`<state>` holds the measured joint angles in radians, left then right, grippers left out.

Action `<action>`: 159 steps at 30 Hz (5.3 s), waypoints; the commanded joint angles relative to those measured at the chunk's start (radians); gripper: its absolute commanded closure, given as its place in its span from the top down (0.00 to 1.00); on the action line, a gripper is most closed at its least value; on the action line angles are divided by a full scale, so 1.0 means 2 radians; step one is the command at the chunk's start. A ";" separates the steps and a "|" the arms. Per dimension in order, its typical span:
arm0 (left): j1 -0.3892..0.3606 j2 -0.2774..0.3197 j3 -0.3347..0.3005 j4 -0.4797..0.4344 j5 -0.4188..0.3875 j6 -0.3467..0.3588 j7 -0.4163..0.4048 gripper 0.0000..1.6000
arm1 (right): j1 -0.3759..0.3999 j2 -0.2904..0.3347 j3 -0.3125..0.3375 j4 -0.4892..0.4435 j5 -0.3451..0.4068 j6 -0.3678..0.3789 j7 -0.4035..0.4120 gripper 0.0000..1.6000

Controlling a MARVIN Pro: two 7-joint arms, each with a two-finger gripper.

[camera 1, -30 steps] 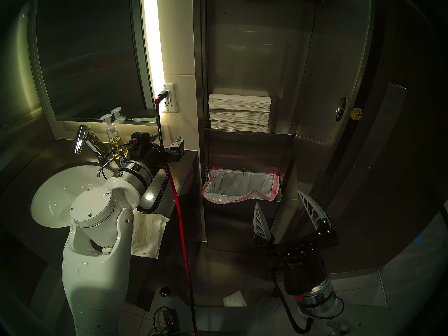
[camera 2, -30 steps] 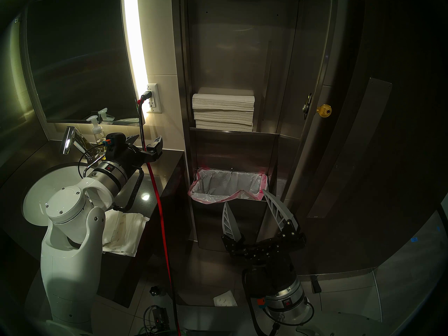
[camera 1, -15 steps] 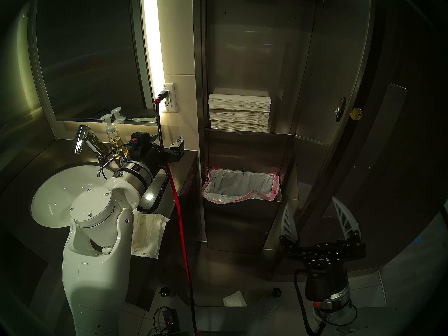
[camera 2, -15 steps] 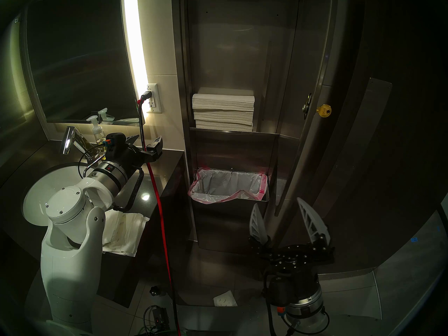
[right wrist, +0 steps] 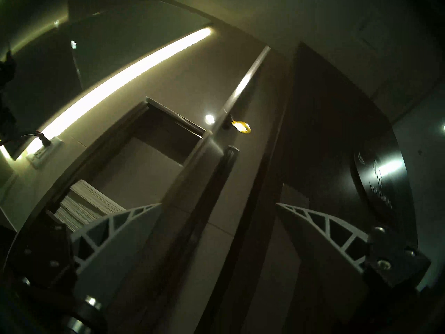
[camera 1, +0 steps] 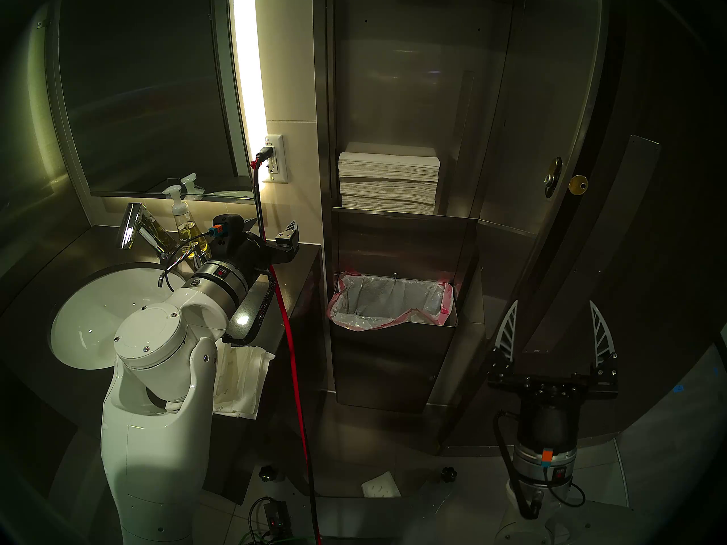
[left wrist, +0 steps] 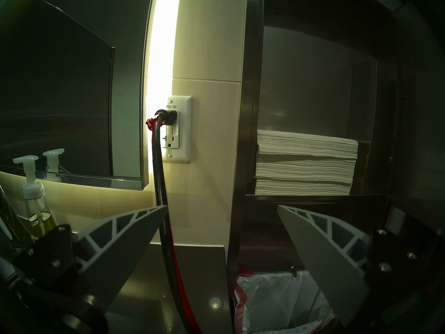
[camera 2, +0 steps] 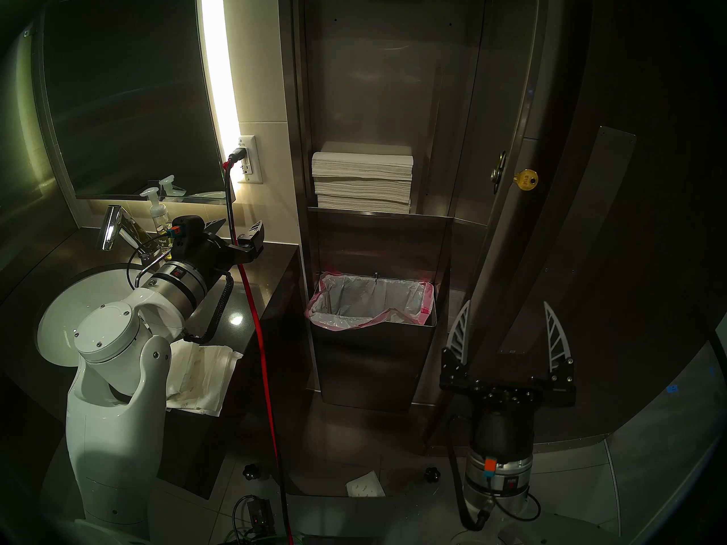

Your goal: Twist key and close towel dispenser

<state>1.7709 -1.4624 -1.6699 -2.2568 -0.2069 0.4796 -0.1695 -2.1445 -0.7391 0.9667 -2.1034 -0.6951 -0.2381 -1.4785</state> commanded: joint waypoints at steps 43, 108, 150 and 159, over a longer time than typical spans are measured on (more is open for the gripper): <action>-0.002 0.000 0.000 -0.005 0.000 0.000 0.000 1.00 | 0.131 0.127 -0.044 -0.061 0.422 -0.321 0.314 1.00; -0.002 0.000 0.000 -0.004 0.000 -0.001 0.000 1.00 | 0.436 -0.138 -0.009 0.159 0.478 -0.054 0.695 1.00; -0.002 0.000 0.000 -0.005 0.000 -0.001 0.000 1.00 | 0.512 -0.299 -0.007 0.240 0.324 -0.060 0.533 0.00; -0.002 0.000 0.000 -0.004 0.000 -0.001 0.000 1.00 | 0.560 -0.335 0.005 0.283 0.335 -0.018 0.545 0.00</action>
<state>1.7717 -1.4627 -1.6704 -2.2555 -0.2069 0.4796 -0.1704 -1.1315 -1.3342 0.9523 -1.5677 -0.0442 -0.3303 -0.4089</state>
